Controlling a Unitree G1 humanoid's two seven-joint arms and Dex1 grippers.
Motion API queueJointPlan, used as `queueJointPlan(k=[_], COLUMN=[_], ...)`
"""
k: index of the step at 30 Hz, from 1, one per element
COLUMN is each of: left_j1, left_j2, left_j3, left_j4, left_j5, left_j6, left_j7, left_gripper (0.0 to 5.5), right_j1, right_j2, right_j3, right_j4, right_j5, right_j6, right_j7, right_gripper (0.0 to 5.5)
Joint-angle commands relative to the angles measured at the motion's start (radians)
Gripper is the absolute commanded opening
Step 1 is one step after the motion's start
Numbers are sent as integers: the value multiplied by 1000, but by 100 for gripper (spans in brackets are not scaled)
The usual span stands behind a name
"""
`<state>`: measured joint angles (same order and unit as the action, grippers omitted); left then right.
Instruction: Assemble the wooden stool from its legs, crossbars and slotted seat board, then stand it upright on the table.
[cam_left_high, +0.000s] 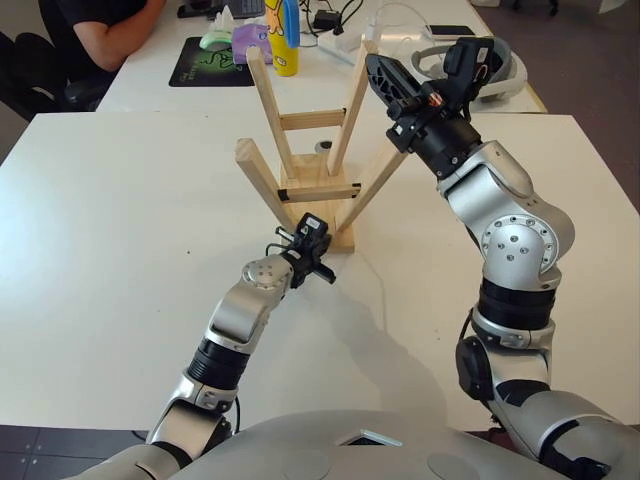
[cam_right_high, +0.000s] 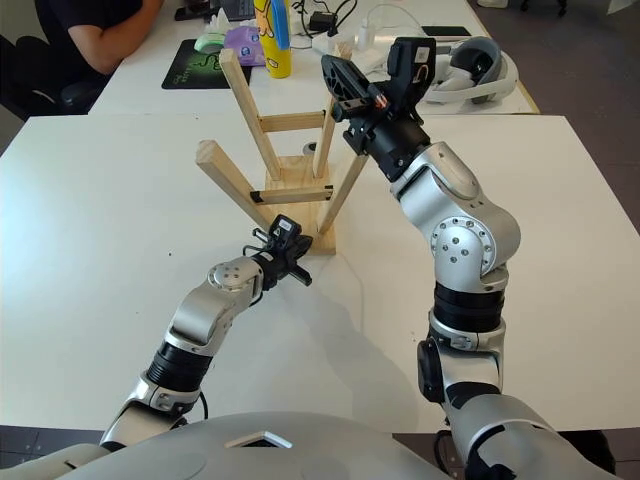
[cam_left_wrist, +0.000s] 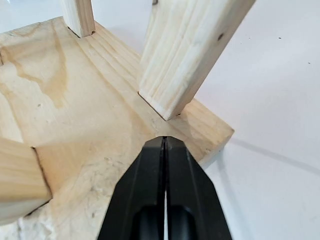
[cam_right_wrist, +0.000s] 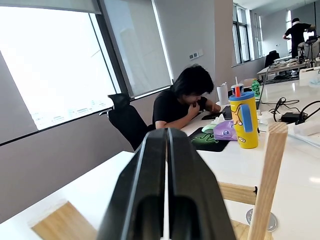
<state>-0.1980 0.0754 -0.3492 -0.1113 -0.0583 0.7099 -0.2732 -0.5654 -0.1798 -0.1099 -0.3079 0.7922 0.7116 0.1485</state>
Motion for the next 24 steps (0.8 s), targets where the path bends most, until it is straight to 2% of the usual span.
queueJointPlan(k=[1,4,8,10,12,15,17,20,24], left_j1=[27,31,36,35,32,20,20,25,23], left_j2=[2,3,7,8,9,11,13,13,12], left_j3=[1,12,14,12,10,8,13,18,20], left_j4=[27,32,38,38,35,41,41,42,44], left_j5=[-1,0,1,0,-1,-2,-4,-5,-7], left_j6=[46,42,39,42,45,48,49,45,25], left_j7=[-1,5,4,1,-3,-12,-13,-10,-11], left_gripper=[0,0,0,0,0,0,0,0,0], right_j1=[-141,-254,-266,-181,-36,135,70,-57,-105], right_j2=[-40,-68,-58,-40,-46,-36,-26,-25,-43], right_j3=[-110,-182,-169,-110,31,153,126,19,-69], right_j4=[31,44,9,13,48,76,69,84,101], right_j5=[28,82,116,89,10,-99,-118,-114,-133], right_j6=[-70,-96,-100,-61,42,103,44,-74,-189], right_j7=[26,42,45,25,-14,-75,-64,-36,-8], right_gripper=[1,1,1,1,1,1,1,1,1])
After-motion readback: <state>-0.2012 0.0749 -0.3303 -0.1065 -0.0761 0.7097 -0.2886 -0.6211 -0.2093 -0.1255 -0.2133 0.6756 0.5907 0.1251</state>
